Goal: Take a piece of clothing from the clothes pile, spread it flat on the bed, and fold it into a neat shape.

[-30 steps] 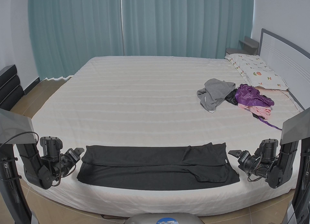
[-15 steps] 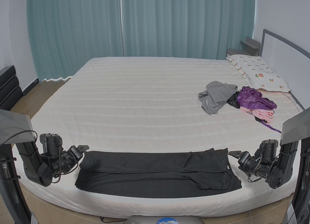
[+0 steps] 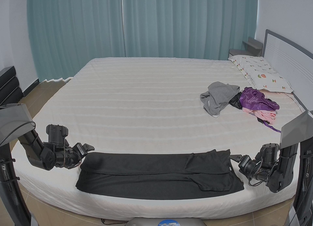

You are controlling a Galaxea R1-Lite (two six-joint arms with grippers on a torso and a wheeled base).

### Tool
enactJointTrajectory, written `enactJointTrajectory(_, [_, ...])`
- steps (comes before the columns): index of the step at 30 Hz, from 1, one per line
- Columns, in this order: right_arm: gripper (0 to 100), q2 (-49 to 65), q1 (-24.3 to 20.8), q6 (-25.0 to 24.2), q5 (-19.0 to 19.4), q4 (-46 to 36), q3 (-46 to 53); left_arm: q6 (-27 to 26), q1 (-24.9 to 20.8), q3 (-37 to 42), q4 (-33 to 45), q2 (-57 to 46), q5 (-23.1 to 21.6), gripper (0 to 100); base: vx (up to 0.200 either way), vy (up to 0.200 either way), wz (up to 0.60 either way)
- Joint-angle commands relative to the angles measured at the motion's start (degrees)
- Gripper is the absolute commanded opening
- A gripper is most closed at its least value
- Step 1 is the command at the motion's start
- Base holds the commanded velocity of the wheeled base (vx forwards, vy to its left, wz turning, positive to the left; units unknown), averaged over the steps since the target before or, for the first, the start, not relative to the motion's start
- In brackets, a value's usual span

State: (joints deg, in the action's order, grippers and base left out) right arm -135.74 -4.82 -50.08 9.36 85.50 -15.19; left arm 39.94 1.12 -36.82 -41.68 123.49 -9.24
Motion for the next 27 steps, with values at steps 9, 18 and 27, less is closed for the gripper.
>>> enactJointTrajectory(9, [100,-2.0,-0.6,0.4,0.0,0.9,0.6,-10.8,2.5,-0.6,-5.4,5.9,-3.9,100,0.000,0.000,0.00])
enactJointTrajectory(18, [100,-2.1,-0.6,0.6,0.0,1.0,0.8,-13.5,2.2,1.3,-7.1,7.3,-6.8,100,0.000,0.000,0.00])
enactJointTrajectory(27, [100,-2.2,-0.6,1.4,0.0,1.0,1.0,-18.5,1.7,3.1,-12.1,10.7,-4.9,100,0.000,0.000,0.00])
